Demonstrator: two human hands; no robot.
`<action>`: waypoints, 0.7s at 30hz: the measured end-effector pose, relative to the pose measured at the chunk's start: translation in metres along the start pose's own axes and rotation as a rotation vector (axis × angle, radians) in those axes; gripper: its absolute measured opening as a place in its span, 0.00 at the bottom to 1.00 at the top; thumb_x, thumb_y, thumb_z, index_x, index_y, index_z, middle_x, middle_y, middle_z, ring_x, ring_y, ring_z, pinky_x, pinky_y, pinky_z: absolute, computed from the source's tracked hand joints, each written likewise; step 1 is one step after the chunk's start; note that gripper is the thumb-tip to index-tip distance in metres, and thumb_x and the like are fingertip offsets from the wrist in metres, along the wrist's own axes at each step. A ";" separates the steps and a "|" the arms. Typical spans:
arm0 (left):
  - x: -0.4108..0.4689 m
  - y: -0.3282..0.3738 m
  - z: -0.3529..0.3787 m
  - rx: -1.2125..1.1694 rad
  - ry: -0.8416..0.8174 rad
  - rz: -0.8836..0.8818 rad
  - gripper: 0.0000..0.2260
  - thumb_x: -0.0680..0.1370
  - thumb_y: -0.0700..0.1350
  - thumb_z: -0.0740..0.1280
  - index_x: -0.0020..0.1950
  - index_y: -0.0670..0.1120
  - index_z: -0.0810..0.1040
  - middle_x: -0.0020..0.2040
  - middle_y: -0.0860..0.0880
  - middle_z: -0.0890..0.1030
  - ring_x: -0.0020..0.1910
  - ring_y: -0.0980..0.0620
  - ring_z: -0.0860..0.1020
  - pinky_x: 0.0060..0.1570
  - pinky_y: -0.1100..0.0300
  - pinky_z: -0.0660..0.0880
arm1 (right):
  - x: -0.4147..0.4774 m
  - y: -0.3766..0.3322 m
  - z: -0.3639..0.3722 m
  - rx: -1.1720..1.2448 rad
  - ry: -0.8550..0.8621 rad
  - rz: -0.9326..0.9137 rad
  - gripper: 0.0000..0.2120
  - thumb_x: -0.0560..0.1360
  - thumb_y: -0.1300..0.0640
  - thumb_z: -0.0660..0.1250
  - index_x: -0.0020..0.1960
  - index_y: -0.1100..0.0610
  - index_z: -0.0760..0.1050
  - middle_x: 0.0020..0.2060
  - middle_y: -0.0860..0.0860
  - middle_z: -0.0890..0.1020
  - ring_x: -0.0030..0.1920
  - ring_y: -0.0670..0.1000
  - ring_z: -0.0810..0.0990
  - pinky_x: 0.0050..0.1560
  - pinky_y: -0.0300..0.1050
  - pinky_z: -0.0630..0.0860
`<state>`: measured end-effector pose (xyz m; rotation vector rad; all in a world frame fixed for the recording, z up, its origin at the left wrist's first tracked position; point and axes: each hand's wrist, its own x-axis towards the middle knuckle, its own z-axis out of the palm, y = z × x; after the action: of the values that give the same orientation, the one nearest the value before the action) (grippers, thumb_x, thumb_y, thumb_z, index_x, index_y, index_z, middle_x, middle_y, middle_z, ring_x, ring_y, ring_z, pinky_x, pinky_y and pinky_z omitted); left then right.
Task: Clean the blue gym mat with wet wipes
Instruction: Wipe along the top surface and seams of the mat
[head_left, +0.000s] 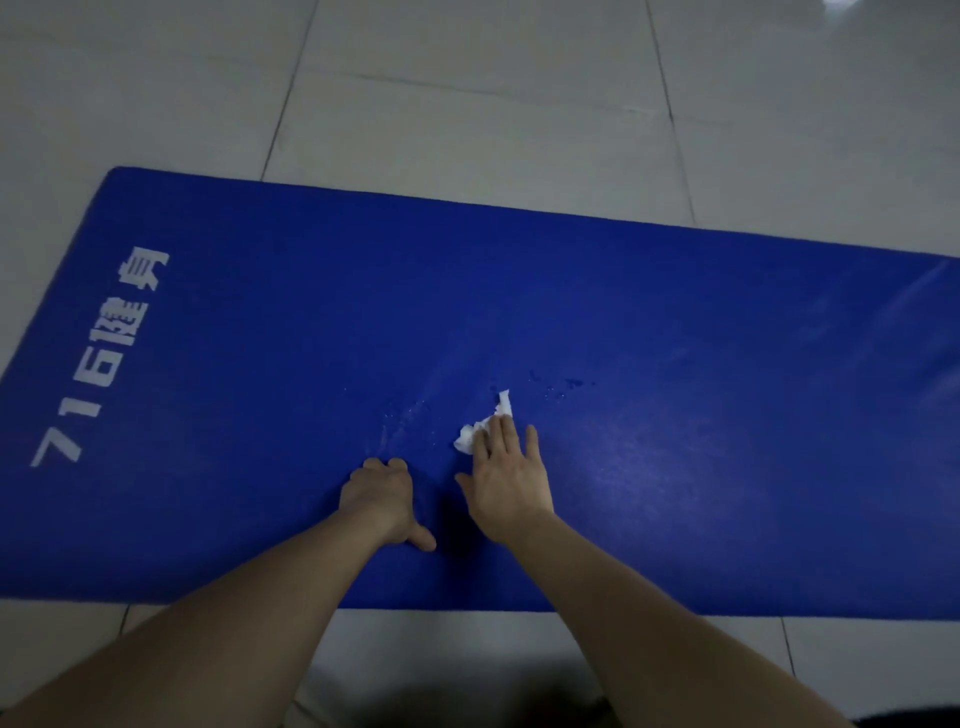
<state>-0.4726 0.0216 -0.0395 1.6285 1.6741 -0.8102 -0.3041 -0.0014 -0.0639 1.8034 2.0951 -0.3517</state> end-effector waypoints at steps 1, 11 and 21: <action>0.002 0.001 0.000 0.013 -0.001 -0.002 0.50 0.60 0.70 0.79 0.73 0.47 0.63 0.68 0.44 0.68 0.63 0.46 0.73 0.57 0.54 0.77 | 0.000 0.012 0.002 0.002 0.005 0.023 0.36 0.84 0.39 0.48 0.81 0.62 0.49 0.80 0.61 0.52 0.81 0.60 0.45 0.78 0.64 0.45; 0.021 -0.001 -0.061 0.193 -0.157 0.110 0.29 0.63 0.70 0.77 0.49 0.50 0.76 0.44 0.54 0.80 0.40 0.54 0.77 0.37 0.59 0.74 | -0.011 0.153 0.018 0.177 0.017 0.559 0.42 0.80 0.33 0.51 0.79 0.65 0.54 0.78 0.64 0.59 0.79 0.63 0.54 0.75 0.62 0.59; 0.066 -0.004 -0.103 0.462 0.270 0.156 0.75 0.55 0.71 0.79 0.81 0.43 0.32 0.81 0.37 0.35 0.81 0.37 0.40 0.79 0.38 0.48 | 0.040 0.030 -0.012 0.201 0.072 0.029 0.43 0.80 0.33 0.50 0.81 0.64 0.48 0.80 0.64 0.50 0.81 0.61 0.45 0.79 0.58 0.50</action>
<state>-0.4809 0.1436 -0.0316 2.2412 1.5854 -0.9832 -0.2803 0.0438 -0.0686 1.9847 2.1456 -0.5134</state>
